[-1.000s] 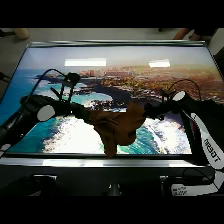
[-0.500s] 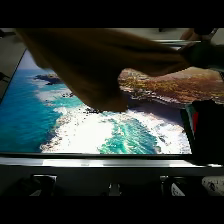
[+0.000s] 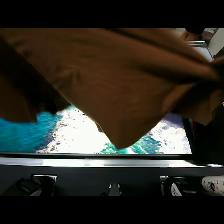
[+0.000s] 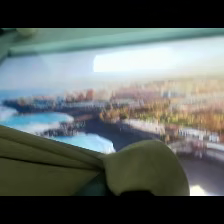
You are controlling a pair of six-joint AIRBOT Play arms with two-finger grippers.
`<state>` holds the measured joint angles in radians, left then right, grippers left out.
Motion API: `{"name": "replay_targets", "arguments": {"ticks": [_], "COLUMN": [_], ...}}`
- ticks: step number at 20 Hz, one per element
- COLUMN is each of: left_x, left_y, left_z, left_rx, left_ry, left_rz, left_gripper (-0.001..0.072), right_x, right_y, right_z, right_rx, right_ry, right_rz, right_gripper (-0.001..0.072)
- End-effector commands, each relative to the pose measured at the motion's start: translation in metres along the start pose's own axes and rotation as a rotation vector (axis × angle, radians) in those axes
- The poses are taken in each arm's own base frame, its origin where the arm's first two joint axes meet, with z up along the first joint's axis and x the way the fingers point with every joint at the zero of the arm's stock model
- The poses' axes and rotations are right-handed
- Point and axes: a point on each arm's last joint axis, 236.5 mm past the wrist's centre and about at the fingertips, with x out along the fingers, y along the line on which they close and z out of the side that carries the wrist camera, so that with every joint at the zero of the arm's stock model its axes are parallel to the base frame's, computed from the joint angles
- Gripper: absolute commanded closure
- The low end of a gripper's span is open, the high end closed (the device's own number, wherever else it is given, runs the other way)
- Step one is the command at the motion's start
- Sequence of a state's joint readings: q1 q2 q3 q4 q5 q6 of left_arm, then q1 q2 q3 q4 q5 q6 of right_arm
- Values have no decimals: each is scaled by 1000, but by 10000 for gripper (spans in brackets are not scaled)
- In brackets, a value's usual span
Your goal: Fold the shirts.
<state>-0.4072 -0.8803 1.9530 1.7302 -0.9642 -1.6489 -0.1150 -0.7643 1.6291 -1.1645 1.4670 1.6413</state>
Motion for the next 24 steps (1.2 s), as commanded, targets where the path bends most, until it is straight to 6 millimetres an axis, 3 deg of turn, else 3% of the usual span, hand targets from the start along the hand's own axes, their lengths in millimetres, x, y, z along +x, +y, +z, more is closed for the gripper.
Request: {"name": "replay_targets", "arguments": {"ticks": [1,3,6,9,11,12,13,14,15,16,17,19,20,21,22,24], "left_x": [59,106,160,181,176,170,164,156,146,133,117,79,60,42,21,-18], "left_y": [18,20,17,-9,-39,-50,-59,-59,-52,-37,-17,24,34,38,41,47], "left_z": [-88,-172,-315,-440,-500,-518,-531,-538,-539,-537,-534,-524,-521,-522,-528,-554], "left_rx": [137,176,205,132,-5,-71,-115,-128,-131,-143,-153,-227,-289,-363,-434,-522], "left_ry": [262,447,717,960,1102,1156,1204,1251,1295,1351,1408,1516,1547,1561,1578,1592], "left_rz": [94,100,75,-3,-64,-76,-91,-94,-82,-57,-33,30,20,10,13,61], "left_gripper": [680,680,679,679,676,660,564,364,237,230,230,230,229,206,163,163], "right_x": [38,79,156,216,239,251,261,266,266,262,254,227,213,198,185,181], "right_y": [-56,-80,-113,-129,-125,-125,-125,-125,-124,-123,-128,-162,-183,-200,-212,-216], "right_z": [-114,-179,-257,-292,-296,-291,-285,-275,-261,-242,-223,-181,-172,-178,-197,-232], "right_rx": [130,220,382,559,678,718,731,710,654,582,528,495,505,533,563,600], "right_ry": [515,683,679,577,559,526,493,467,449,446,443,414,407,436,498,578], "right_rz": [-150,-166,-185,-171,-139,-118,-96,-80,-62,-35,-28,-82,-123,-159,-193,-214], "right_gripper": [685,686,685,685,685,685,684,641,482,243,90,82,94,101,102,102]}}
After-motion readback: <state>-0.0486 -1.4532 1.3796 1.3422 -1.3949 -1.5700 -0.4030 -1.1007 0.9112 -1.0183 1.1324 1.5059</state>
